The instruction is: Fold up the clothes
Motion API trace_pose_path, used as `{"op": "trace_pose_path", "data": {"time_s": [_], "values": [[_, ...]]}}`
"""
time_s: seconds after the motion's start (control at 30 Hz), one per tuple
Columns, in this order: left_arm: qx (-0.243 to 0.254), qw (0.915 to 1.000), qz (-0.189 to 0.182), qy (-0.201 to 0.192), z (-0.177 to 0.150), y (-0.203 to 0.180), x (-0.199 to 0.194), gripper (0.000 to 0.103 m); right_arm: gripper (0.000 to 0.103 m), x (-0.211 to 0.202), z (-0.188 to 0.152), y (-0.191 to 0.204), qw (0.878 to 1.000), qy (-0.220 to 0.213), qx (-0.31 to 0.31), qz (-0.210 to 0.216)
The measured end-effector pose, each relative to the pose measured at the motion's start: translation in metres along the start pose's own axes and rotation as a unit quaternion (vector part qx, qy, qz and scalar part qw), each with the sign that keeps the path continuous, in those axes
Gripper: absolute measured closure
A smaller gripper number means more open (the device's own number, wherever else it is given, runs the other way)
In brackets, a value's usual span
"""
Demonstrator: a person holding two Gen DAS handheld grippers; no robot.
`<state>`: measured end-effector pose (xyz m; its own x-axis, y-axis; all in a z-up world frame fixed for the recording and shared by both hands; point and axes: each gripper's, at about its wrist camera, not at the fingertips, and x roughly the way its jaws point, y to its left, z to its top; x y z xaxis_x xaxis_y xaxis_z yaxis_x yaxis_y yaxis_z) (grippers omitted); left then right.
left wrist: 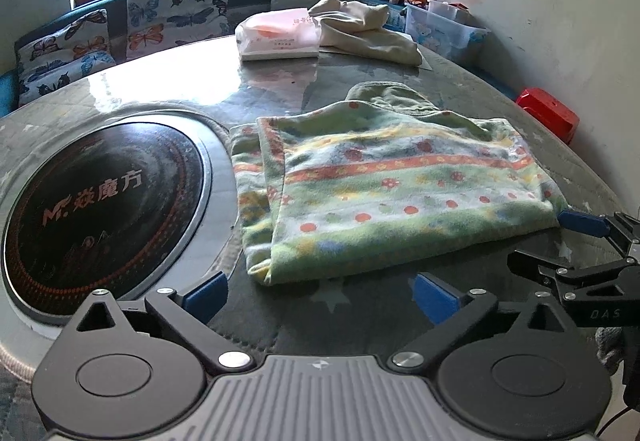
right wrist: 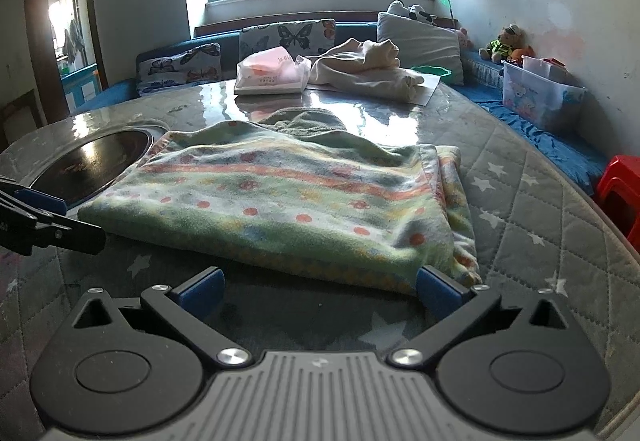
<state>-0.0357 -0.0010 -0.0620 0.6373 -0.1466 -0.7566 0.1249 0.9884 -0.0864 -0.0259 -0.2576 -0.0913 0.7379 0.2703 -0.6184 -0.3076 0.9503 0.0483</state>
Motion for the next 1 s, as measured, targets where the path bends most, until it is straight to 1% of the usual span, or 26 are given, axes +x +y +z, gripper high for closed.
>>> {"op": "trace_pose_path", "data": {"time_s": [0.23, 0.6, 1.0], "values": [[-0.001, 1.0, 0.001, 0.006, -0.008, -0.002, -0.003, 0.0, 0.0, -0.004, -0.005, 0.002, 1.0, 0.007, -0.002, 0.002], [0.0, 0.9998, 0.003, 0.019, -0.019, -0.006, -0.005, 0.0, 0.0, -0.003, -0.006, 0.007, 1.0, 0.017, -0.012, -0.009], [0.008, 0.9996, 0.012, 0.024, -0.023, -0.011, -0.004, 0.0, 0.0, -0.003, -0.006, 0.008, 1.0, 0.02, -0.017, -0.009]]}}
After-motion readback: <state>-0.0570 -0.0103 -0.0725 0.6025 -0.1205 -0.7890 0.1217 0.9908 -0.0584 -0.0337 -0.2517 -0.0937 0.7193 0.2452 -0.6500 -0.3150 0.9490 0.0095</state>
